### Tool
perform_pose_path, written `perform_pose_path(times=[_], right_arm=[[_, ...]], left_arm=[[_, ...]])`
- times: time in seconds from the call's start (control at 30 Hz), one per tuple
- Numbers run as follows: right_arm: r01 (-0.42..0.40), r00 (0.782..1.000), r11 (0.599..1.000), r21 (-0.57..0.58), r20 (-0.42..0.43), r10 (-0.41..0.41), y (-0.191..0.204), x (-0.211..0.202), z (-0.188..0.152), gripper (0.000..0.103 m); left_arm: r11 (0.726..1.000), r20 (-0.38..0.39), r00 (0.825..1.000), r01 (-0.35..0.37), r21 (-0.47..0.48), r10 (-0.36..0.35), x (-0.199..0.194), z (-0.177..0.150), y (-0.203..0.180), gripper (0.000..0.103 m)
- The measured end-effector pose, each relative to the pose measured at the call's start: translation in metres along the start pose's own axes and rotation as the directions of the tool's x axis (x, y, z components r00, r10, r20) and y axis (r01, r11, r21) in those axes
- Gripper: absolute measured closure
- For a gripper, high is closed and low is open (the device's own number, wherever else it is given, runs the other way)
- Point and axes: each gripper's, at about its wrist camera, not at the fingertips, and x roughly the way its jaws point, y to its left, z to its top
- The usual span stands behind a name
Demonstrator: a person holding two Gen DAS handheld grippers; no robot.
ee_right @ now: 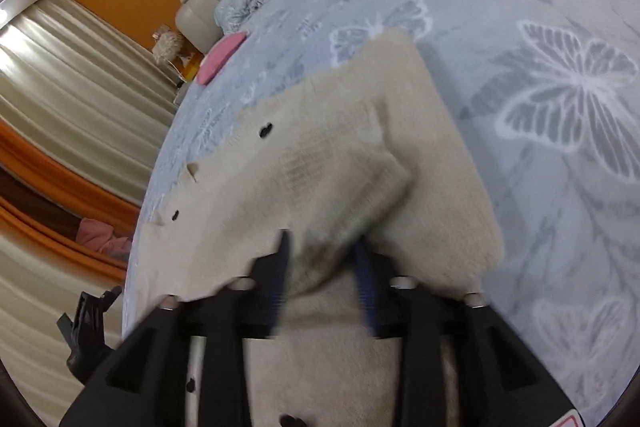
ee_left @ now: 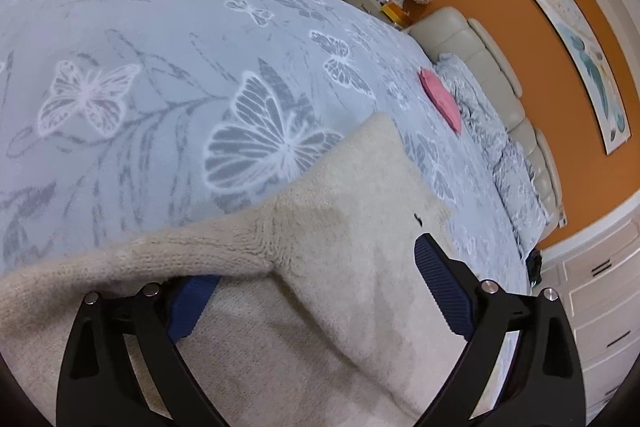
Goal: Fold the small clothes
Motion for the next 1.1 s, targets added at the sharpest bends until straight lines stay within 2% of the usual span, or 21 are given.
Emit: perform_pose_path(times=[0.1, 0.17, 0.2, 0.23, 0.27, 0.3, 0.37, 0.4, 0.47, 0.53, 0.57, 0.63, 0.7, 0.8, 0.87, 0.93, 0.97, 1.0, 1.03, 1.1], right_arm=[[-0.021, 0.999, 1.000, 0.013, 0.027, 0.020, 0.003, 0.001, 0.005, 0.051], [-0.026, 0.999, 0.999, 0.027, 0.040, 0.024, 0.002, 0.004, 0.009, 0.051], [-0.024, 0.999, 0.999, 0.026, 0.039, 0.023, 0.002, 0.006, 0.010, 0.064], [-0.024, 0.999, 1.000, 0.015, 0.029, 0.024, 0.005, 0.009, 0.014, 0.084], [-0.048, 0.999, 0.999, 0.018, 0.020, 0.047, 0.007, 0.009, 0.020, 0.094], [-0.115, 0.992, 0.993, 0.024, 0.060, 0.113, 0.013, -0.002, 0.023, 0.095], [-0.250, 0.955, 0.968, -0.038, 0.155, 0.253, 0.033, -0.036, 0.031, 0.095], [-0.266, 0.940, 0.959, -0.098, 0.194, 0.281, 0.046, -0.053, 0.035, 0.095], [-0.244, 0.931, 0.955, -0.169, 0.234, 0.279, 0.057, -0.071, 0.041, 0.095], [-0.163, 0.955, 0.974, -0.158, 0.224, 0.196, 0.043, -0.061, 0.041, 0.095], [-0.093, 0.978, 0.991, -0.096, 0.177, 0.109, 0.018, -0.040, 0.038, 0.095], [0.027, 0.999, 0.998, 0.049, 0.028, -0.028, -0.027, 0.003, 0.024, 0.096], [-0.036, 0.998, 0.994, 0.099, 0.060, 0.030, -0.033, -0.001, 0.021, 0.096], [-0.086, 0.990, 0.996, -0.008, 0.114, 0.086, -0.001, -0.025, 0.034, 0.096], [-0.046, 0.993, 0.997, -0.060, 0.109, 0.053, 0.006, -0.026, 0.033, 0.095], [0.043, 0.998, 0.998, -0.037, 0.056, -0.041, -0.011, -0.007, 0.026, 0.095], [0.052, 0.998, 0.999, -0.001, 0.035, -0.052, -0.023, 0.002, 0.019, 0.098], [0.025, 0.998, 0.999, 0.020, 0.064, -0.027, -0.023, -0.005, 0.020, 0.095], [0.030, 0.998, 0.999, 0.022, 0.057, -0.031, -0.019, -0.008, 0.022, 0.092], [0.056, 0.996, 0.998, -0.003, 0.069, -0.056, -0.006, -0.024, 0.024, 0.074]], left_arm=[[0.999, 0.031, 0.999, 0.029, -0.035, -0.028, -0.001, 0.000, 0.003, 0.012], [0.998, 0.058, 0.998, 0.040, -0.040, -0.038, -0.002, 0.001, 0.004, 0.020], [0.999, 0.059, 0.998, 0.039, -0.037, -0.037, -0.001, 0.002, 0.005, 0.032], [0.999, 0.061, 0.998, 0.036, -0.035, -0.033, 0.000, 0.003, 0.006, 0.049], [0.998, 0.062, 0.997, 0.044, -0.036, -0.041, 0.000, 0.005, 0.008, 0.059], [0.998, 0.069, 0.996, 0.053, -0.044, -0.050, -0.002, 0.008, 0.011, 0.074], [0.991, 0.098, 0.989, 0.118, -0.062, -0.111, -0.010, 0.015, 0.013, 0.087], [0.988, 0.104, 0.985, 0.141, -0.058, -0.135, -0.012, 0.018, 0.011, 0.087], [0.989, 0.112, 0.984, 0.143, -0.031, -0.139, -0.014, 0.020, 0.007, 0.087], [0.997, 0.093, 0.992, 0.081, -0.007, -0.080, -0.006, 0.014, 0.008, 0.084], [0.998, 0.076, 0.995, 0.063, -0.009, -0.063, -0.003, 0.012, 0.009, 0.084], [1.000, 0.029, 1.000, -0.001, -0.025, 0.001, 0.005, 0.006, 0.014, 0.084], [1.000, 0.029, 0.999, -0.025, -0.014, 0.025, 0.006, 0.003, 0.012, 0.083], [0.998, 0.033, 0.998, -0.053, 0.026, 0.052, 0.007, 0.002, 0.006, 0.078], [0.995, 0.027, 0.996, -0.084, 0.053, 0.082, 0.010, 0.000, 0.005, 0.078], [0.994, 0.026, 0.996, -0.089, 0.060, 0.087, 0.011, 0.000, 0.006, 0.078], [0.994, 0.022, 0.996, -0.089, 0.061, 0.088, 0.011, 0.000, 0.006, 0.077], [0.994, 0.018, 0.996, -0.087, 0.062, 0.086, 0.011, 0.000, 0.006, 0.076], [0.994, 0.010, 0.997, -0.083, 0.064, 0.083, 0.010, 0.001, 0.007, 0.075], [0.997, -0.023, 0.998, -0.064, 0.050, 0.066, 0.004, 0.003, 0.010, 0.072]])
